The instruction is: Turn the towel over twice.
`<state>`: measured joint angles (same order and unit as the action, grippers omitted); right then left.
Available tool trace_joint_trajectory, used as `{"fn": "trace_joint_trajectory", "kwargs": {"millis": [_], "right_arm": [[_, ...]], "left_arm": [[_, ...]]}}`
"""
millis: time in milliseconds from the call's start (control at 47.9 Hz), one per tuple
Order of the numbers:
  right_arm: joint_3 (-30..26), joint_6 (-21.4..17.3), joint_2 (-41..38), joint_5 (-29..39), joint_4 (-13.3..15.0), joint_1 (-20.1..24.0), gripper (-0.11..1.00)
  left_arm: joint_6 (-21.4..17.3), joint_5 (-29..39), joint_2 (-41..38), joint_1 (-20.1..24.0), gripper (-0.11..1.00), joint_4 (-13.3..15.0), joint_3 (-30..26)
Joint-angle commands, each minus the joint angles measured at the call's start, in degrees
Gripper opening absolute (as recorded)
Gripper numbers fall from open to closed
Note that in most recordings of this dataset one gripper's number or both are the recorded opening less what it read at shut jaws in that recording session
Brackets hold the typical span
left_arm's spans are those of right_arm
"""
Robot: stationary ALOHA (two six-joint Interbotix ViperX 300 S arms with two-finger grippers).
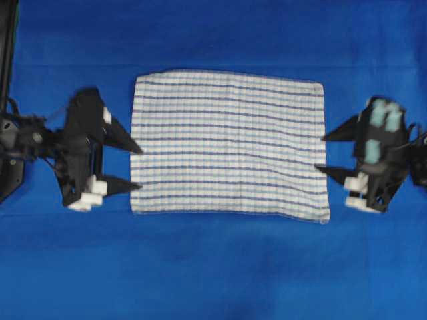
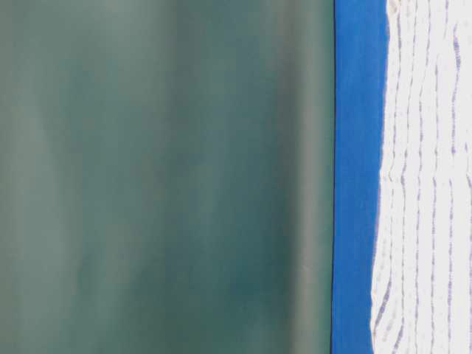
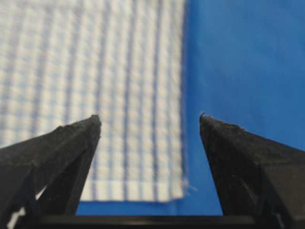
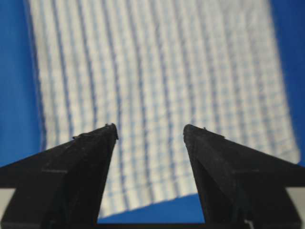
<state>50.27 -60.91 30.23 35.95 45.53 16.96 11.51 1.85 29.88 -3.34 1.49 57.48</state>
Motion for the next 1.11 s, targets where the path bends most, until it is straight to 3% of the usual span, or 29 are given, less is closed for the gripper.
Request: {"fn": "trace_joint_trajectory", "kwargs": {"millis": [0, 230, 543, 668, 1086], "right_arm": [[-0.79, 0.18, 3.87, 0.26, 2.46, -0.53, 0.63], [0.53, 0.62, 14.06, 3.25, 6.24, -0.62, 0.63], [2.46, 7.29, 25.22, 11.25, 6.33, -0.53, 0.63], [5.01, 7.82, 29.18, 11.95, 6.33, -0.53, 0.63], [13.97, 6.59, 36.04, 8.09, 5.62, -0.53, 0.62]], "left_arm": [[-0.44, 2.02, 4.39, 2.46, 0.78, -0.09, -2.46], [-5.1, 5.89, 13.97, 6.24, 0.77, -0.18, -2.11], [-11.16, 12.48, 25.75, 9.05, 0.77, -0.26, -0.09], [-14.15, 13.97, 30.76, 9.58, 0.77, -0.26, 2.64], [-14.24, 14.33, 47.9, 10.72, 0.77, 0.0, 14.85]]}}
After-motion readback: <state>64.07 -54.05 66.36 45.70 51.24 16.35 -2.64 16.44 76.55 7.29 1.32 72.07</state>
